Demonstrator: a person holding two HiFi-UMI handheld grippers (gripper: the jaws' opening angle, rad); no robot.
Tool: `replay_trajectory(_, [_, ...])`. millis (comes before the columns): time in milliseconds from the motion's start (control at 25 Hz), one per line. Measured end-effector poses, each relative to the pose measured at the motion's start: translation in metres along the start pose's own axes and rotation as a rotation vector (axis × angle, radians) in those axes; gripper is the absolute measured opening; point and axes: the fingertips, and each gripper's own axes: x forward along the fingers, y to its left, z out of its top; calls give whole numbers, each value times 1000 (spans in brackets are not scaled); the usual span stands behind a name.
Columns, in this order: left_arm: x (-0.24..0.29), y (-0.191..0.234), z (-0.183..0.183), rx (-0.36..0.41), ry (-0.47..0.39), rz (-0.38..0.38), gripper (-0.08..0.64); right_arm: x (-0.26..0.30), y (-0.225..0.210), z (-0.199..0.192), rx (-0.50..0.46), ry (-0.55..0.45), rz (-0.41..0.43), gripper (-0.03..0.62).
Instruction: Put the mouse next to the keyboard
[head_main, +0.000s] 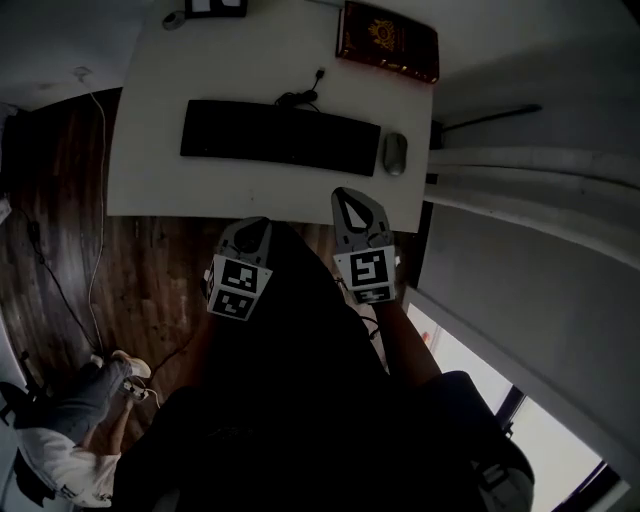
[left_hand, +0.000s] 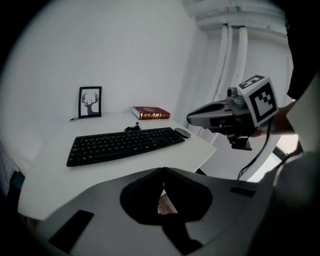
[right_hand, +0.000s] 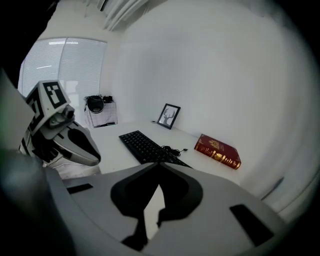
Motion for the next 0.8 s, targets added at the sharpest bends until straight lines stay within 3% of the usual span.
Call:
replay_trajectory(80, [1,-23,2,18,-27,-37,3,-29,9,-10,3,14,-18,20])
replay_trajectory(240, [18,-92,13,71,-54,-201,4,-88,-8,-45,33,65,-132,20])
replay_trajectory(360, [24,-127,22,118,-68,-264,4,-117,-16,-62,85,50,-184,20])
replay_trajectory(600, [26,-178,56,232,-136,-261,3,-163,-38,-72,81,-45,-244,20])
replay_trajectory(800, [28,-213,81,274,-213,-197,5,-206,-66,-92,205,-145,-242,20])
